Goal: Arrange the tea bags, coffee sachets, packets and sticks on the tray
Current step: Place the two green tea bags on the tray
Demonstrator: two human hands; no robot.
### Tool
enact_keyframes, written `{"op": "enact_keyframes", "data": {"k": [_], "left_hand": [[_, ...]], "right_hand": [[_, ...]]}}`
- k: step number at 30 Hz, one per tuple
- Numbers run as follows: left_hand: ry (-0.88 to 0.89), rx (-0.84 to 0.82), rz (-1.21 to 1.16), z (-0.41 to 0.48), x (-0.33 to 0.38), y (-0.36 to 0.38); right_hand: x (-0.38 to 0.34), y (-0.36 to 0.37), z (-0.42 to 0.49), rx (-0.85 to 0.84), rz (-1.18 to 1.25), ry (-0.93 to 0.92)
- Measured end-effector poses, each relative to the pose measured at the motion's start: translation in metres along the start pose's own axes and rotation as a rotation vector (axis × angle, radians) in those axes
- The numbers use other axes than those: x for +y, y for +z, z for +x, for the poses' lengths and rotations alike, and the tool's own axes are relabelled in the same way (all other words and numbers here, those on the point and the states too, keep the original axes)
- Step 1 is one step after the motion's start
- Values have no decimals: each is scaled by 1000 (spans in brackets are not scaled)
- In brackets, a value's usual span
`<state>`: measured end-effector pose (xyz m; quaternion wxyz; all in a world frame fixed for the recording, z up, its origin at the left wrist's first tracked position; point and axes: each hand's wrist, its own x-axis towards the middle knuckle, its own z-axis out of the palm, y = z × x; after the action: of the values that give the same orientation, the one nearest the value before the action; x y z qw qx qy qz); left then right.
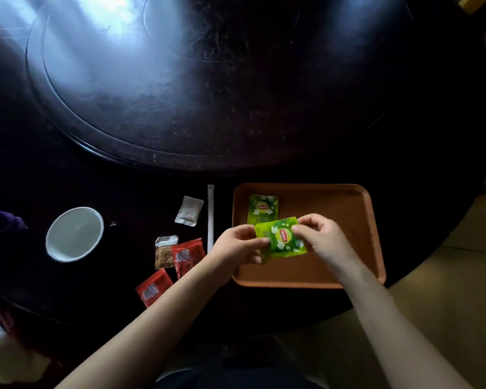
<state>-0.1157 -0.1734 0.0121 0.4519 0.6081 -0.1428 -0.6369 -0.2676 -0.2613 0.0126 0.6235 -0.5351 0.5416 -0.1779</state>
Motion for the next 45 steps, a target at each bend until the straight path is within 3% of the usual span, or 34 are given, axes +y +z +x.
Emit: {"op": "enact_keyframes", "data": {"k": [2,5,8,10,12,14,18,22,36,40,42,45], "left_hand": [[-20,13,-94,2,-4,14],[-30,69,-375,10,-13,31],[-8,76,-453,16,-21,42],[83,170,-259,20,-25,45],[330,391,291,28,-26,36],[593,512,718,36,-24,23],[642,404,1073,55,-24,9],[616,369,1151,68,-32,3],[601,397,1187,72,-38,-1],[593,393,1186,71,-37,-1],[593,383,1187,71,-36,-1],[604,374,1209,71,-36,-1]], "right_hand": [[1,-4,4,152,67,-15],[11,3,-4,80,228,35],[19,7,-8,111,333,36],[20,1,1,227,308,18],[19,-10,14,283,205,13],[22,-19,27,233,40,24],[23,-15,46,142,-213,-24],[26,-2,58,133,-284,-21],[30,7,56,416,-752,-128],[39,9,54,254,-905,-402],[45,8,54,128,-942,-430],[52,7,56,99,-951,-447]]}}
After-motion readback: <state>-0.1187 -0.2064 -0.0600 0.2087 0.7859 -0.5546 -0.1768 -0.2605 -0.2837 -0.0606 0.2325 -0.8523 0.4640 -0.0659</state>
